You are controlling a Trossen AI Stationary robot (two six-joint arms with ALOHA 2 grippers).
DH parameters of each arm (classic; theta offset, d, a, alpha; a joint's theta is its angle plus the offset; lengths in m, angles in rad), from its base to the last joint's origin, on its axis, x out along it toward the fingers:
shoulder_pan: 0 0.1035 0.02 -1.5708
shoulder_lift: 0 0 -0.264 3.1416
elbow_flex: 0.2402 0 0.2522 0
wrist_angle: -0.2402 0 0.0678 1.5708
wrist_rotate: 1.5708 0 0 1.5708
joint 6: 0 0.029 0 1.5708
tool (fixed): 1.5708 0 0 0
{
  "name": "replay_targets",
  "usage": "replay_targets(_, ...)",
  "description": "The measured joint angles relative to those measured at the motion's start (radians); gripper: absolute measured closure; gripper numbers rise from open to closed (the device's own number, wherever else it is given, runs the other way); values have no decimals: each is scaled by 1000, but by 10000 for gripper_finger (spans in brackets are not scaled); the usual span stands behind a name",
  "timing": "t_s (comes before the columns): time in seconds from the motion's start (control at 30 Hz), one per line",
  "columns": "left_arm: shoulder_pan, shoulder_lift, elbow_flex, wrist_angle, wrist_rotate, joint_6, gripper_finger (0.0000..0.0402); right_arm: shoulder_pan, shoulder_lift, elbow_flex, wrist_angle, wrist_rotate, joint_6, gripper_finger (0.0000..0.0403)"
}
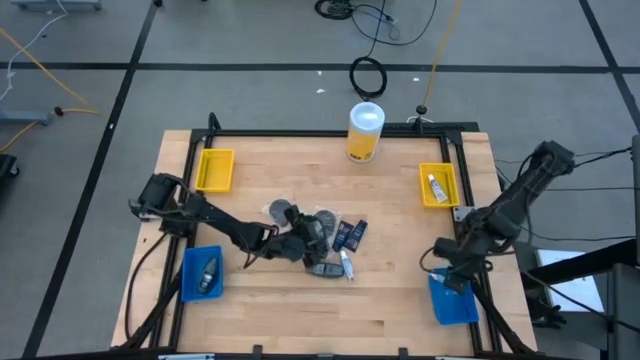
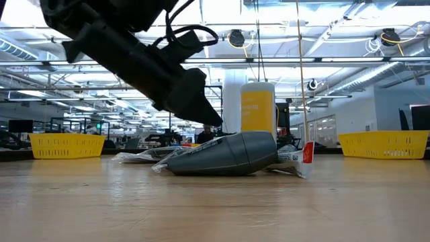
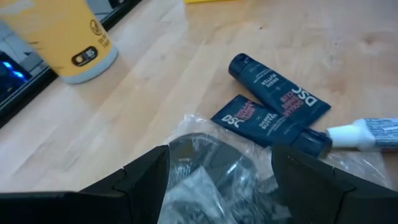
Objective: Pick & Place Travel size toiletries
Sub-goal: Put the white toothpaste into the right yellow bin
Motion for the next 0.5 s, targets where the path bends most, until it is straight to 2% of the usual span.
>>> replay_targets(0.13, 34, 0, 0, 30, 81, 32, 123, 109, -4, 0, -42, 50, 183, 385)
replay_targets(0.23, 53, 0, 0, 31, 121, 43, 124, 168, 33, 0, -29, 71, 243, 385)
replay_targets(0.5, 60, 0, 0, 32, 132, 48, 123, 212, 134, 0, 0, 139, 154, 384)
